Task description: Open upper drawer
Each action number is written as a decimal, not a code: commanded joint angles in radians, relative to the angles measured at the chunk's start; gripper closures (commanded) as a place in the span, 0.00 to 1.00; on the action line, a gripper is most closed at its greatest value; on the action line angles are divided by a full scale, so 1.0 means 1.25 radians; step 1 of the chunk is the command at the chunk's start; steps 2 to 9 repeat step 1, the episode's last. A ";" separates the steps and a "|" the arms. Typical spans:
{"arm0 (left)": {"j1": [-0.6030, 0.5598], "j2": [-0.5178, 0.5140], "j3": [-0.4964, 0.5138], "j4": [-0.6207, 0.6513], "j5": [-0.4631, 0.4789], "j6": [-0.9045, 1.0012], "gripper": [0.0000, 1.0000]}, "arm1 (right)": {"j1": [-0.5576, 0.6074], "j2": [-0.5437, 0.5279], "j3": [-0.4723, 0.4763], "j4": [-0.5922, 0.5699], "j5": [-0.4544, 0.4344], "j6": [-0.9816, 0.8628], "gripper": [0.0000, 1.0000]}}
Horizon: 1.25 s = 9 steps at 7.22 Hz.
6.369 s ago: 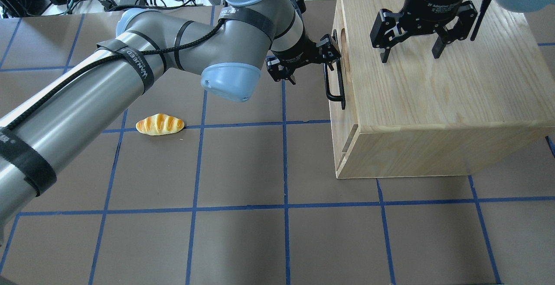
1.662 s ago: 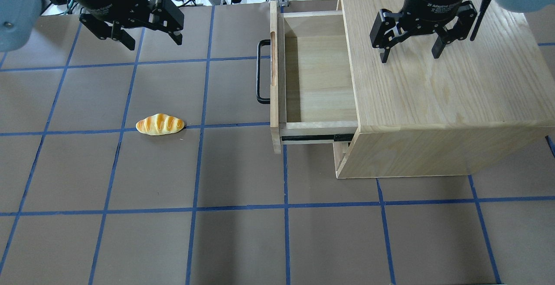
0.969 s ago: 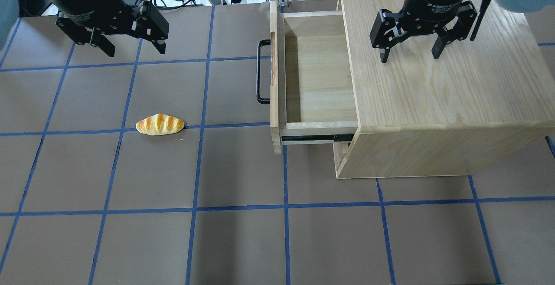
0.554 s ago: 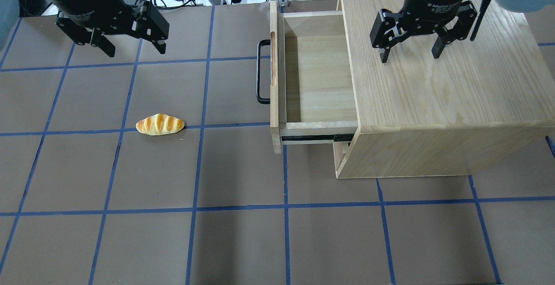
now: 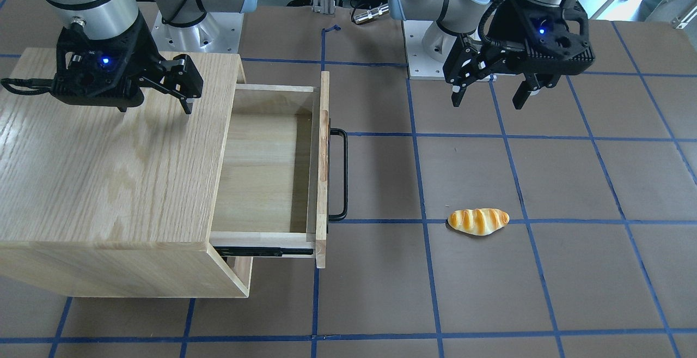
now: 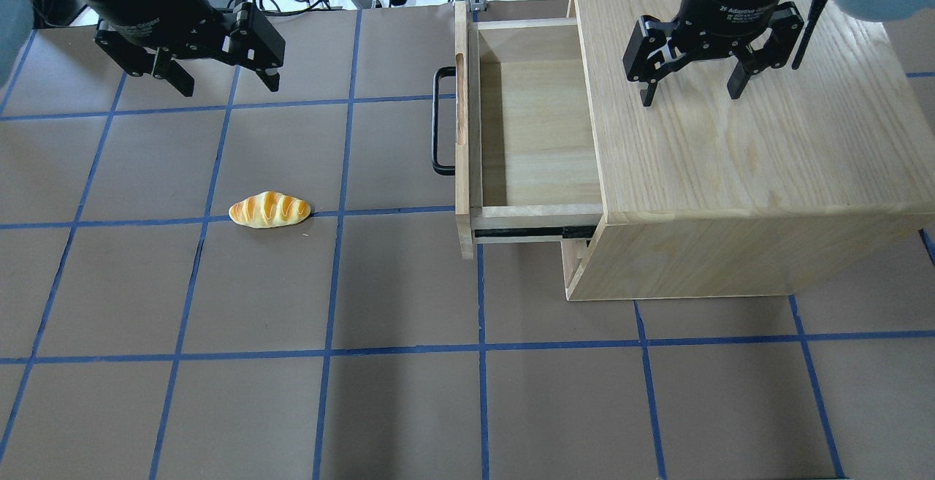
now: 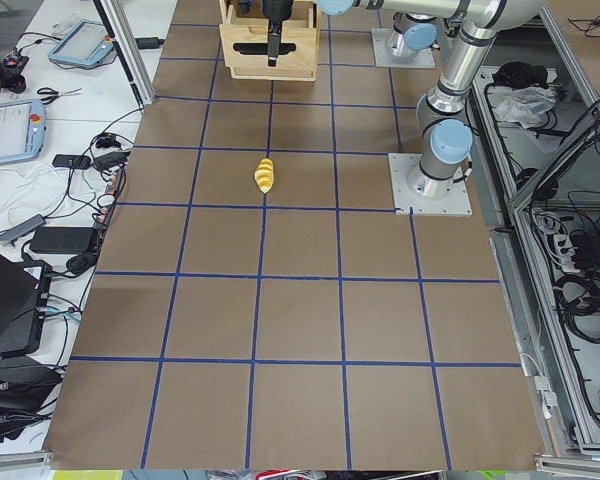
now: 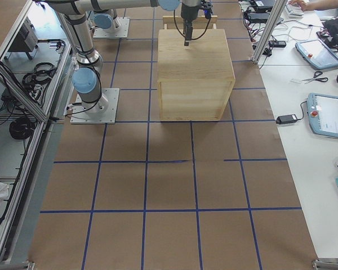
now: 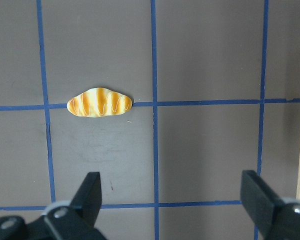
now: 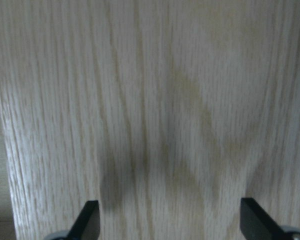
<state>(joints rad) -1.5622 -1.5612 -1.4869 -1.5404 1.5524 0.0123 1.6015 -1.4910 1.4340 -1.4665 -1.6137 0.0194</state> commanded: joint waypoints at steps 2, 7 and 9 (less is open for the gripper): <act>-0.003 -0.003 -0.001 0.000 0.000 -0.001 0.00 | -0.001 0.000 -0.001 0.000 0.000 0.000 0.00; -0.003 -0.003 -0.001 0.000 0.000 -0.001 0.00 | -0.001 0.000 -0.001 0.000 0.000 0.000 0.00; -0.003 -0.003 -0.001 0.000 0.000 -0.001 0.00 | -0.001 0.000 -0.001 0.000 0.000 0.000 0.00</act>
